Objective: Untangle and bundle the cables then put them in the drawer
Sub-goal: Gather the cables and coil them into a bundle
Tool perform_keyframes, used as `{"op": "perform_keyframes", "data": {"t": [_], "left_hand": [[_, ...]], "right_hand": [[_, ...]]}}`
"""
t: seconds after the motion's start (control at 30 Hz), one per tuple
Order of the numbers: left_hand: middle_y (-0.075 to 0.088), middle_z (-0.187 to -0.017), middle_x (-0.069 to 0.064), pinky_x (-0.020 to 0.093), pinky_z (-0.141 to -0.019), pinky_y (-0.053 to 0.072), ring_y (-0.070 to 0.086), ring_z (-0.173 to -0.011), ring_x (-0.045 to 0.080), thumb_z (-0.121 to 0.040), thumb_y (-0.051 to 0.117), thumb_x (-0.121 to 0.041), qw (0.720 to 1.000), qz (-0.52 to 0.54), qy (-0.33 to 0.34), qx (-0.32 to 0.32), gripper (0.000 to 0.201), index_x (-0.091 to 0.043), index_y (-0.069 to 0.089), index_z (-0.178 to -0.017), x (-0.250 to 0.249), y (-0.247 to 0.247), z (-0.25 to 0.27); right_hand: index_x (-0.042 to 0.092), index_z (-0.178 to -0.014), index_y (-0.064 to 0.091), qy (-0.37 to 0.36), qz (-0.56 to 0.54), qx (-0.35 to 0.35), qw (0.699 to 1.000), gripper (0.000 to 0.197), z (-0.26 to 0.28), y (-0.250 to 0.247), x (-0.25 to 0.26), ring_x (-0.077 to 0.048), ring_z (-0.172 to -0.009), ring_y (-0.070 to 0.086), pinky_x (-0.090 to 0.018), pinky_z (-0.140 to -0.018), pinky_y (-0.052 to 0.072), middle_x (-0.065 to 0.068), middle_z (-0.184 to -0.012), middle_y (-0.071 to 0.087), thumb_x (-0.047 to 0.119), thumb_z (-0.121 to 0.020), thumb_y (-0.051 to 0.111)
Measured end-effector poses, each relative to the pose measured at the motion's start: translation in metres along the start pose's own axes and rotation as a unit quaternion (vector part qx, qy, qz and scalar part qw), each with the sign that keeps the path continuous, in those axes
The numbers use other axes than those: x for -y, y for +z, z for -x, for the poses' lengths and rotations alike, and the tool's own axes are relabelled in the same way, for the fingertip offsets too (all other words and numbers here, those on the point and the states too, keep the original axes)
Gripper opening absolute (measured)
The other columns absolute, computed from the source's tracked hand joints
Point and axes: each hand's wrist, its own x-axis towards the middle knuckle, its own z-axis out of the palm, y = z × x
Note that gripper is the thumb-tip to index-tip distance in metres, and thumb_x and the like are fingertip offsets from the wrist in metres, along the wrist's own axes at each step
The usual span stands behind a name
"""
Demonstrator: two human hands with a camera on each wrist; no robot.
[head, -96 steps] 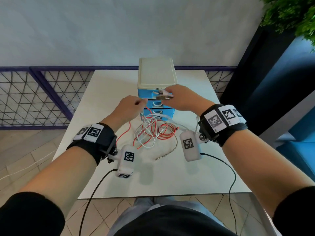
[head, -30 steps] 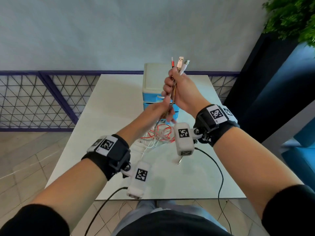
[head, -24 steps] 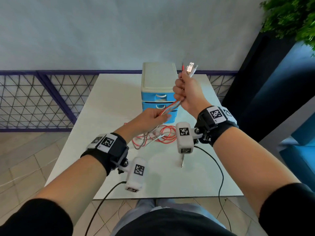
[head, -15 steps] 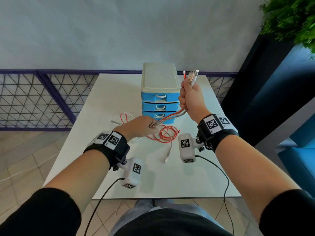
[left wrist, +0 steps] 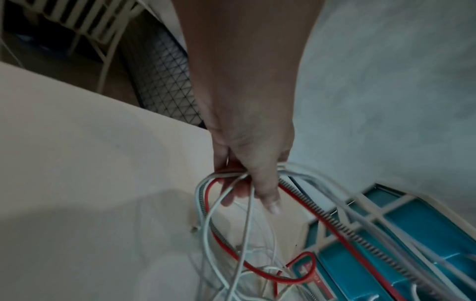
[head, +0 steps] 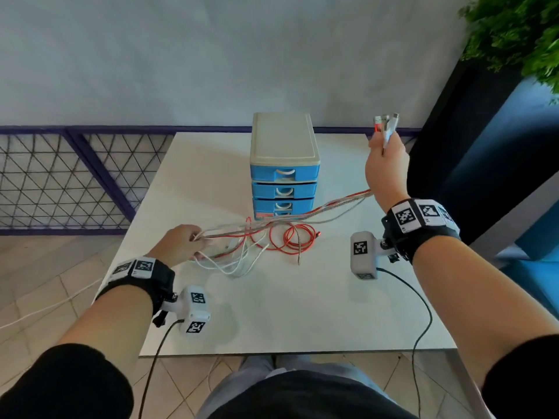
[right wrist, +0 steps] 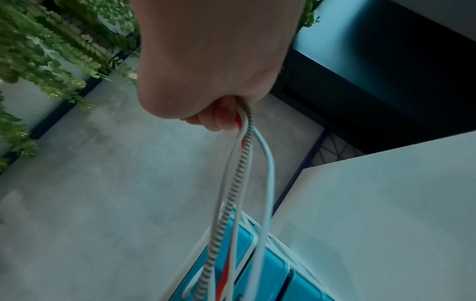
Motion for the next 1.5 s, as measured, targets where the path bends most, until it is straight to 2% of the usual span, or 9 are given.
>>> {"op": "perform_keyframes", "data": {"t": [0.1,0.2,0.33,0.47,0.57,0.7,0.83,1.3,1.5], "left_hand": [[0.059,-0.063,0.004,0.024,-0.052,0.045,0.062,-0.051,0.014,-0.09,0.062,-0.026,1.0,0.016,0.003,0.01,0.023,-0.021,0.052,-0.07,-0.002,-0.001,-0.001],[0.065,-0.092,0.013,0.033,-0.071,0.046,0.064,-0.085,0.03,-0.085,0.066,-0.025,0.998,-0.029,-0.013,0.05,0.016,-0.013,0.057,-0.092,-0.012,-0.003,-0.006],[0.031,-0.148,0.011,0.028,-0.11,0.024,0.03,-0.138,0.023,-0.076,0.076,-0.038,0.99,-0.079,0.064,0.096,0.091,-0.012,0.025,-0.147,-0.06,-0.001,-0.008],[0.046,-0.131,-0.01,0.003,-0.095,0.028,0.041,-0.119,0.0,-0.086,0.064,-0.038,0.971,0.048,0.23,0.045,0.059,-0.017,0.042,-0.137,-0.15,0.008,0.009],[0.059,-0.116,-0.011,0.02,-0.089,0.042,0.056,-0.105,0.004,-0.089,0.055,-0.048,0.965,0.1,0.228,0.079,0.038,-0.025,0.053,-0.119,-0.185,0.021,0.014],[0.052,-0.058,-0.002,0.036,-0.068,0.048,0.055,-0.055,0.017,-0.099,0.044,-0.031,0.937,0.247,0.213,0.128,0.022,-0.015,0.05,-0.085,-0.194,0.029,0.017],[0.031,-0.053,-0.001,0.031,-0.056,0.039,0.03,-0.039,0.011,-0.099,0.037,-0.04,0.901,0.343,0.138,0.228,0.037,-0.014,0.047,-0.075,-0.176,0.023,0.021],[0.047,-0.062,-0.003,0.017,-0.059,0.044,0.046,-0.057,0.013,-0.096,0.018,-0.057,0.918,0.241,0.111,0.295,0.067,-0.007,0.063,-0.106,-0.16,0.005,0.013],[0.067,-0.107,0.008,0.035,-0.097,0.042,0.059,-0.105,0.024,-0.096,0.018,-0.055,0.868,0.404,0.086,0.274,0.06,-0.016,0.059,-0.116,-0.182,0.021,0.015]], "right_hand": [[0.011,-0.091,0.049,0.024,-0.002,0.007,1.0,0.023,0.003,0.001,-0.002,-0.006,-0.058,0.044,-0.009,-0.045,0.032,0.007,-0.069,0.047,0.026,-0.102,0.035],[0.016,-0.085,0.049,0.055,-0.077,0.045,0.995,0.025,0.006,0.015,0.004,-0.011,-0.054,0.041,-0.024,-0.05,0.037,0.004,-0.064,0.044,0.028,-0.101,0.035],[0.02,-0.074,0.041,0.148,-0.242,0.14,0.949,0.03,0.013,0.031,0.024,-0.008,-0.037,0.031,-0.019,-0.037,0.025,0.007,-0.051,0.036,0.031,-0.102,0.036],[0.017,-0.071,0.037,0.207,-0.385,0.212,0.874,0.033,0.031,0.051,0.05,-0.007,-0.033,0.026,-0.017,-0.034,0.022,0.006,-0.048,0.03,0.019,-0.103,0.033],[0.015,-0.071,0.038,0.224,-0.451,0.223,0.835,0.033,0.04,0.06,0.061,-0.011,-0.039,0.036,-0.021,-0.04,0.034,0.004,-0.049,0.038,0.02,-0.104,0.035],[0.015,-0.074,0.042,0.208,-0.478,0.198,0.83,0.031,0.042,0.059,0.066,-0.014,-0.052,0.054,-0.026,-0.053,0.048,0.002,-0.053,0.05,0.023,-0.104,0.036],[0.019,-0.071,0.035,0.248,-0.587,0.123,0.761,0.034,0.027,0.047,0.054,-0.006,-0.037,0.027,-0.018,-0.033,0.027,0.007,-0.046,0.03,0.028,-0.104,0.035],[0.015,-0.077,0.044,0.272,-0.587,0.144,0.749,0.03,0.02,0.037,0.037,-0.004,-0.036,0.024,-0.017,-0.032,0.02,0.007,-0.049,0.033,0.027,-0.104,0.036],[0.018,-0.077,0.043,0.289,-0.554,0.217,0.75,0.031,0.031,0.045,0.049,-0.003,-0.034,0.022,-0.016,-0.027,0.019,0.01,-0.047,0.03,0.03,-0.104,0.036]]}}
